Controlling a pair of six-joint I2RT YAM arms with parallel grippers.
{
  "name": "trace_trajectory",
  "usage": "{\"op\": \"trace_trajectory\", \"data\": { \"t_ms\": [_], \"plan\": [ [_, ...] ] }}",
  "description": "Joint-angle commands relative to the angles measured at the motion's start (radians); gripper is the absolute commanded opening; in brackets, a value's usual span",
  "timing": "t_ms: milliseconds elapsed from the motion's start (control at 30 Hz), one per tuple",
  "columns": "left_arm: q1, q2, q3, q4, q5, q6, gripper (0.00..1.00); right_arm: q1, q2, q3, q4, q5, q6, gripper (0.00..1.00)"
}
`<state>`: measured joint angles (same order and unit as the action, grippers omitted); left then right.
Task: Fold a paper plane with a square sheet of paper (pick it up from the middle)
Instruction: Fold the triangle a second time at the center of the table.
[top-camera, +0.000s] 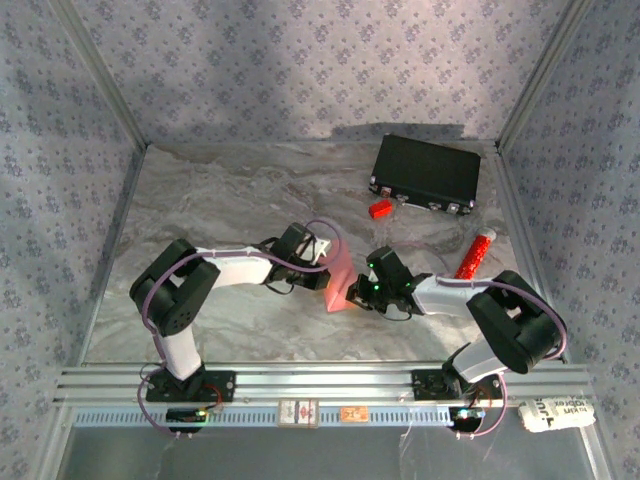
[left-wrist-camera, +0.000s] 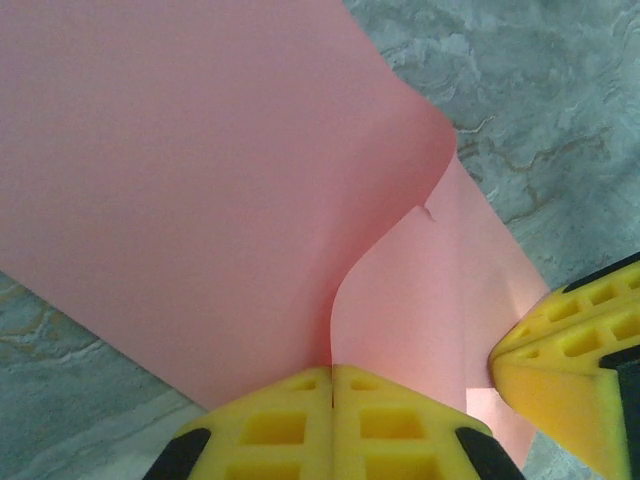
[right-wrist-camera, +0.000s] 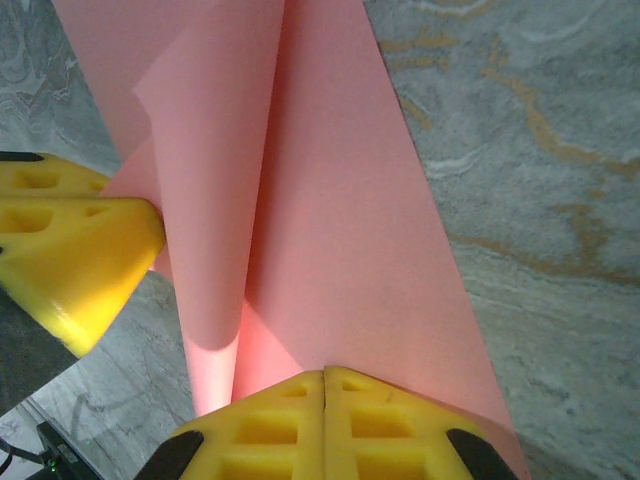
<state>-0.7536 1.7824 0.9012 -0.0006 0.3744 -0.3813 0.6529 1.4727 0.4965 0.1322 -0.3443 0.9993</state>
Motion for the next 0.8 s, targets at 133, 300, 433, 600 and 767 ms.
{"op": "trace_trajectory", "data": {
  "t_ms": [133,300,433,600,767],
  "plan": [
    [0.003,0.023,0.040,-0.022,0.017,0.028,0.00,-0.009,0.027,-0.002,-0.115,0.028,-0.028,0.06],
    [0.003,0.041,0.035,-0.032,0.014,0.035,0.00,-0.009,0.028,0.002,-0.121,0.025,-0.033,0.06],
    [0.003,0.047,0.025,-0.036,0.009,0.033,0.00,-0.009,0.026,0.002,-0.123,0.025,-0.034,0.06],
    [0.003,0.034,0.012,-0.046,-0.002,0.030,0.00,-0.011,0.027,0.006,-0.125,0.028,-0.034,0.06],
    [0.003,0.014,0.004,-0.040,-0.004,0.022,0.00,-0.011,0.026,0.008,-0.129,0.028,-0.037,0.06]
  ]
}}
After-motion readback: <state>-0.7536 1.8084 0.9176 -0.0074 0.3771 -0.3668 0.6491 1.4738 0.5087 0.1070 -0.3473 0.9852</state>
